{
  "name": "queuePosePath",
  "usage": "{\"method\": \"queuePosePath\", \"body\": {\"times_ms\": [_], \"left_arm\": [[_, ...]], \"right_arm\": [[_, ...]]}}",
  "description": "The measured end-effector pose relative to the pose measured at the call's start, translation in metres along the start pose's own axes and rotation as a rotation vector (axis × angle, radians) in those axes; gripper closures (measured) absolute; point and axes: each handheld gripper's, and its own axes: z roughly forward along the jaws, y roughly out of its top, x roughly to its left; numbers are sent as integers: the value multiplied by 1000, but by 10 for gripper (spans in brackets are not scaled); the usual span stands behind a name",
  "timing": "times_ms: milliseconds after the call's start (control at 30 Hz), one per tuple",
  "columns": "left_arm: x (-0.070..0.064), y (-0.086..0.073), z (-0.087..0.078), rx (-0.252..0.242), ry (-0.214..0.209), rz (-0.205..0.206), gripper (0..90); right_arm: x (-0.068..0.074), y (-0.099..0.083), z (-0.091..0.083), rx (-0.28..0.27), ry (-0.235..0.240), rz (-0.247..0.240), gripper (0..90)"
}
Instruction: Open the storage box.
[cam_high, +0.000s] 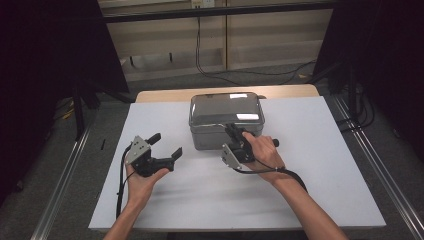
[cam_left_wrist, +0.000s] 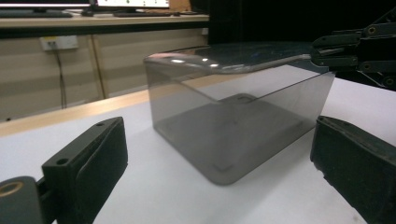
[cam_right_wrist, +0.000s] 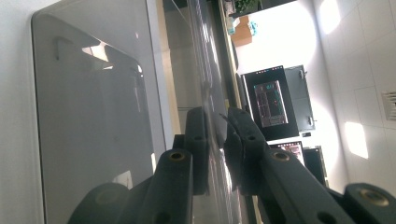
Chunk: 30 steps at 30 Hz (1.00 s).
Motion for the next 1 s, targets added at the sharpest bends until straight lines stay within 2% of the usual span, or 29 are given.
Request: {"method": "queuePosePath", "body": {"times_ms": [267, 400, 467, 533, 667, 800, 1000], "left_arm": [[9, 9, 25, -2, -24, 7, 71], [12, 12, 38, 16, -29, 34, 73], [14, 13, 44, 3, -27, 36, 73], [16, 15, 49, 26, -26, 59, 74], [19, 17, 56, 10, -27, 60, 91], [18, 17, 66, 32, -32, 79, 113], [18, 19, 78, 8, -25, 86, 168]], "right_arm": [[-1, 1, 0, 5, -3, 11, 795], [-3, 1, 0, 0, -4, 8, 795], [-4, 1, 0, 2, -4, 8, 796], [-5, 1, 1, -1, -5, 9, 795], [-5, 2, 1, 0, -6, 11, 796], [-8, 3, 1, -3, -14, 14, 798], [-10, 3, 1, -1, -16, 19, 798]]}}
